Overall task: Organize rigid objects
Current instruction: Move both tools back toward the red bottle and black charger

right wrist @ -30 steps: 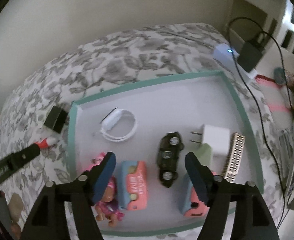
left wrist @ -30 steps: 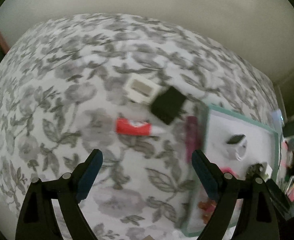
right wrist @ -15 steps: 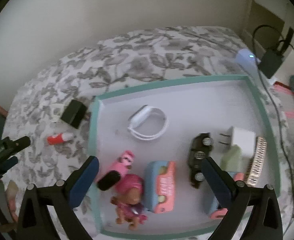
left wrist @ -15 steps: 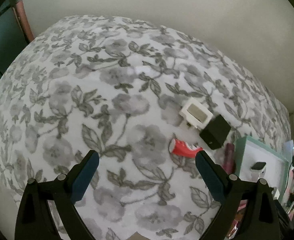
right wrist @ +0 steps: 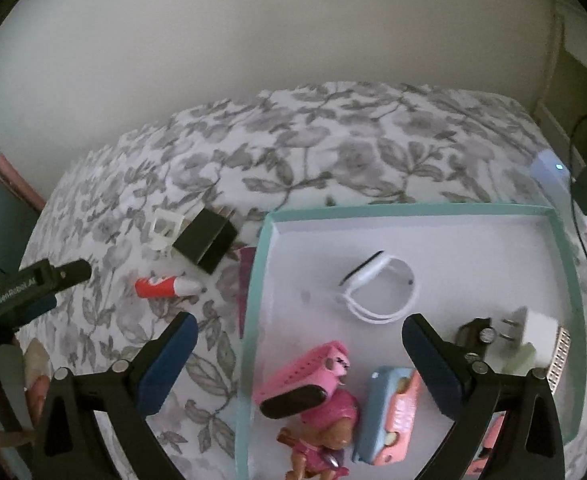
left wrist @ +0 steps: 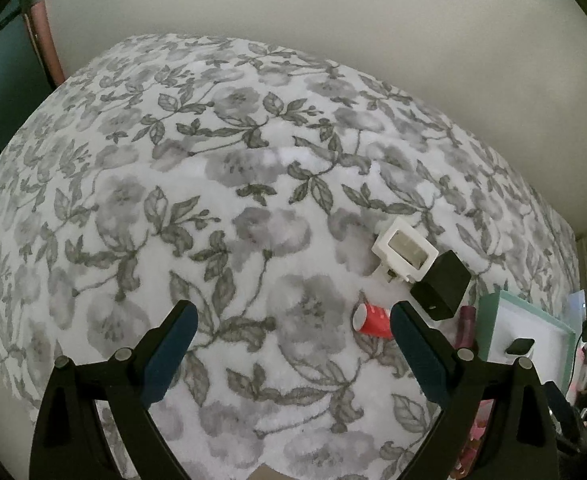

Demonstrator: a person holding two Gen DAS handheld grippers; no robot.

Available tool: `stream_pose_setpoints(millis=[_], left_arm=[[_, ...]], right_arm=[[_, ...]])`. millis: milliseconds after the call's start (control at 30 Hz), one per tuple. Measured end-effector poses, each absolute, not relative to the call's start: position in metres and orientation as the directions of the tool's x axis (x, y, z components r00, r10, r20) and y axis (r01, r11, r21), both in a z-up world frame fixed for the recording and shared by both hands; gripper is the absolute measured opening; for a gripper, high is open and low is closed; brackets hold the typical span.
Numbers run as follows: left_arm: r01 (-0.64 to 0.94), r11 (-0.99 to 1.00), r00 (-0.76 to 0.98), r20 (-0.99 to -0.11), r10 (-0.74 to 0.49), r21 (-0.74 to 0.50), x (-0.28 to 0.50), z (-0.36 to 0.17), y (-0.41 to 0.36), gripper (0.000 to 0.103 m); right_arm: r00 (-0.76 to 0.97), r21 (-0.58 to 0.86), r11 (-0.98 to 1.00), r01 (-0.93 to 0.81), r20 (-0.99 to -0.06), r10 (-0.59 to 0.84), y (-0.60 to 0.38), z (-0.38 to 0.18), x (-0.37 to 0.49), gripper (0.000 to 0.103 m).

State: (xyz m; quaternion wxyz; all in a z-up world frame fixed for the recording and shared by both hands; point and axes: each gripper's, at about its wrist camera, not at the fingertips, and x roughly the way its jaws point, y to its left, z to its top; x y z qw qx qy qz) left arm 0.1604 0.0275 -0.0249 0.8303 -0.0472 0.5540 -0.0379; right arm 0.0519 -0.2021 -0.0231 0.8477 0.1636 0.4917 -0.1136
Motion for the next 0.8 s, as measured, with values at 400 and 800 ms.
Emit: stream_pose_setpoints(millis=[400,800], left_arm=[[0.044,0.978,0.359,-0.91,-0.206,-0.204,0.176,-0.04,0.01,0.097],[0.209,0.967,0.293,-0.934,-0.207,-0.148,0.179,-0.065,-0.037,0.097]], right_arm=[[0.477,0.166,0.924,0.345,-0.879,-0.02,-0.197,-0.03,0.081,0.103],[0.459,0.162,0.903,0.399,-0.887,-0.044,-0.22,-0.036,0.096,0.103]])
